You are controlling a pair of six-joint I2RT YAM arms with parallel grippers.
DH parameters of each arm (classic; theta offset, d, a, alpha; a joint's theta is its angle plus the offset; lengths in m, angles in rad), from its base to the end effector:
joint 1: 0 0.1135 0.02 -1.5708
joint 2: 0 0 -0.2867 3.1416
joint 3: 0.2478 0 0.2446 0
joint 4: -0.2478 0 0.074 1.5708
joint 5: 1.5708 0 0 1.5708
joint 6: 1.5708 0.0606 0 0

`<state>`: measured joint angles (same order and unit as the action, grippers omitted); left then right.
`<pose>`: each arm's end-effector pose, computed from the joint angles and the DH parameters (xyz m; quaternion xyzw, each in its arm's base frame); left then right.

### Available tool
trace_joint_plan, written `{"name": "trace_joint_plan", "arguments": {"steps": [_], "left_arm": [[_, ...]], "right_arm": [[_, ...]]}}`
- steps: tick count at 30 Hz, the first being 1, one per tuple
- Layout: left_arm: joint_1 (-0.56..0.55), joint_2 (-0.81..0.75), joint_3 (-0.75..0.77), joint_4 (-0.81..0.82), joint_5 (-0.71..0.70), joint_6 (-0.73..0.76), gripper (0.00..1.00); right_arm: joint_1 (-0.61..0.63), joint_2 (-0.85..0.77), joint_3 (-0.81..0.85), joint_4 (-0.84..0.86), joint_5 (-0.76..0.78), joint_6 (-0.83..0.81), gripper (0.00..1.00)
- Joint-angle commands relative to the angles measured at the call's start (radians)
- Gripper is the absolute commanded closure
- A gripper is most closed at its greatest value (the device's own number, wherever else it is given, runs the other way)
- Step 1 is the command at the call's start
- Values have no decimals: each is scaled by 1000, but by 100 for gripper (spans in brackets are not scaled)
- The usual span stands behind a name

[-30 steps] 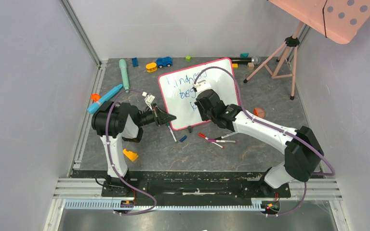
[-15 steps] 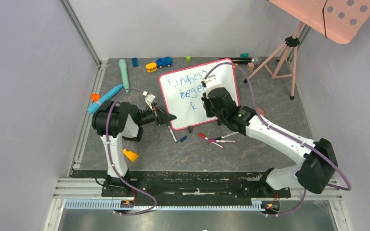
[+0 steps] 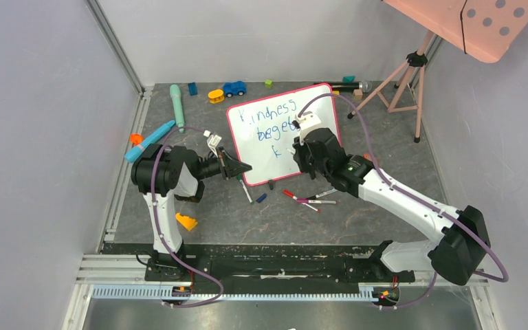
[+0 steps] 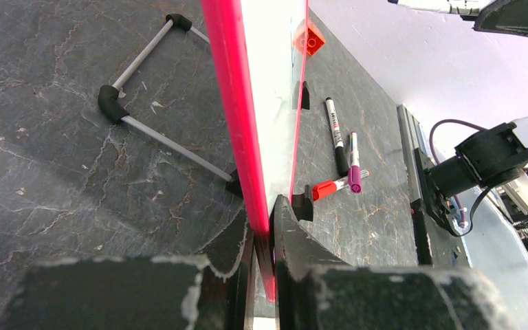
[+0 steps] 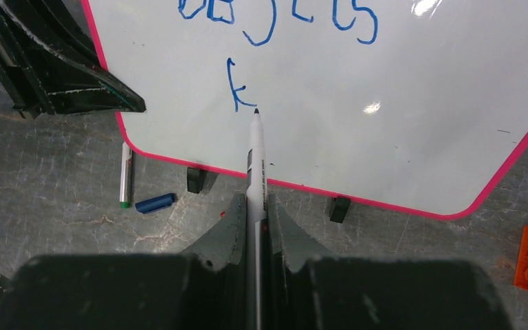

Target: Write a sentence on the whiteboard

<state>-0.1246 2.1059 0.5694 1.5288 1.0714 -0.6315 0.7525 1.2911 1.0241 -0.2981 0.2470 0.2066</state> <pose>0.3281 -0.0947 0.1244 0.1950 0.6810 -0.5603 0.4292 0.2273 0.1925 0.3133 -0.1772 0.8534 0.1249 0.4741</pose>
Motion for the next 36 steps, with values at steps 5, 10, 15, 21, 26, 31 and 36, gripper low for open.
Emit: {"name": "trace_joint_plan", "arguments": {"steps": [5, 10, 15, 21, 26, 31, 36], "left_arm": [[19, 51, -7, 28, -178, 122, 94], [19, 51, -8, 28, -167, 124, 94], [19, 61, 5, 28, -169, 99, 94], [19, 61, 5, 28, -188, 99, 94], [19, 56, 7, 28, -172, 134, 94], [19, 46, 18, 28, -72, 213, 95], [20, 84, 62, 28, -68, 114, 96]], "right_arm": [[-36, -22, 78, -86, -113, -81, 100], [-39, -28, 1, -48, -111, -100, 100], [-40, -15, 13, -30, -106, -58, 100], [-41, 4, 36, -22, -65, -76, 100], [-41, 8, 2, 8, -74, -67, 100], [-41, 26, -15, 18, -105, -65, 100], [-41, 42, -17, 19, -130, -64, 100]]}}
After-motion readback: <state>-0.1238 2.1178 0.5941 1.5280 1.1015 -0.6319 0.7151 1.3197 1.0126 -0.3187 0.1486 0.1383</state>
